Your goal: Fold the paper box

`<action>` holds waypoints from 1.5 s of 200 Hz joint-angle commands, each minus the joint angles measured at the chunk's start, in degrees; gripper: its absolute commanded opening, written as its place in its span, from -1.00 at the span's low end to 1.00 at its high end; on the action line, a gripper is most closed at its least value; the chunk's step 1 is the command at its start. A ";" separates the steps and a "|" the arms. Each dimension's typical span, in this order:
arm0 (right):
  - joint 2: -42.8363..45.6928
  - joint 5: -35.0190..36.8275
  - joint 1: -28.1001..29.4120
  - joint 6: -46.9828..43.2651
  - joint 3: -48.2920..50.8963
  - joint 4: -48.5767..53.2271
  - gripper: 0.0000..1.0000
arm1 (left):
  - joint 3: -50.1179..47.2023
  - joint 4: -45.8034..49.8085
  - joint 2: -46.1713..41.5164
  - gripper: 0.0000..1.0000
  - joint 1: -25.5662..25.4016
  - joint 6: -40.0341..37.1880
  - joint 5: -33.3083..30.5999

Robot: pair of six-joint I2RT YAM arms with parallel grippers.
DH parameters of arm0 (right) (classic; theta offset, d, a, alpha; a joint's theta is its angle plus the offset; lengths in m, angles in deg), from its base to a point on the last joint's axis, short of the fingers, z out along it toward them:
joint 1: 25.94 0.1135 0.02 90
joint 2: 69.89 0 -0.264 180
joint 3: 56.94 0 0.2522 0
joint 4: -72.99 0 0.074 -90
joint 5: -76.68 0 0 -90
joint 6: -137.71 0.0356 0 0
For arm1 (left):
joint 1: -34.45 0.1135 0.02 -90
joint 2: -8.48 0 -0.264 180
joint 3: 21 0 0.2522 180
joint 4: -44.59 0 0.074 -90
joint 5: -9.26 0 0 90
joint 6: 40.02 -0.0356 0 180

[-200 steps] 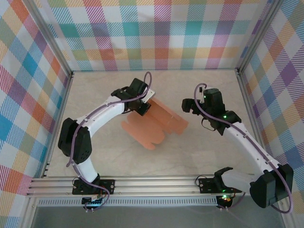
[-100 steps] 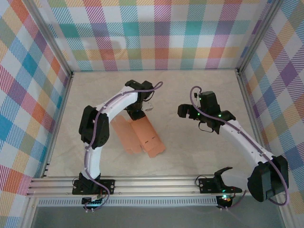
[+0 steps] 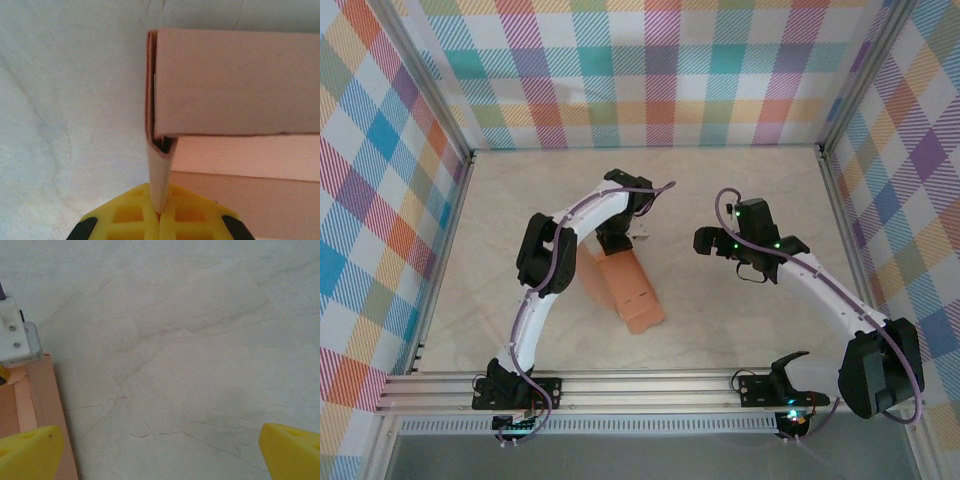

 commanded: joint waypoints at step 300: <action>1.66 -1.25 -1.87 1.05 2.82 -2.24 1.00 | -1.85 -5.05 2.13 -0.68 -1.74 -0.41 -0.46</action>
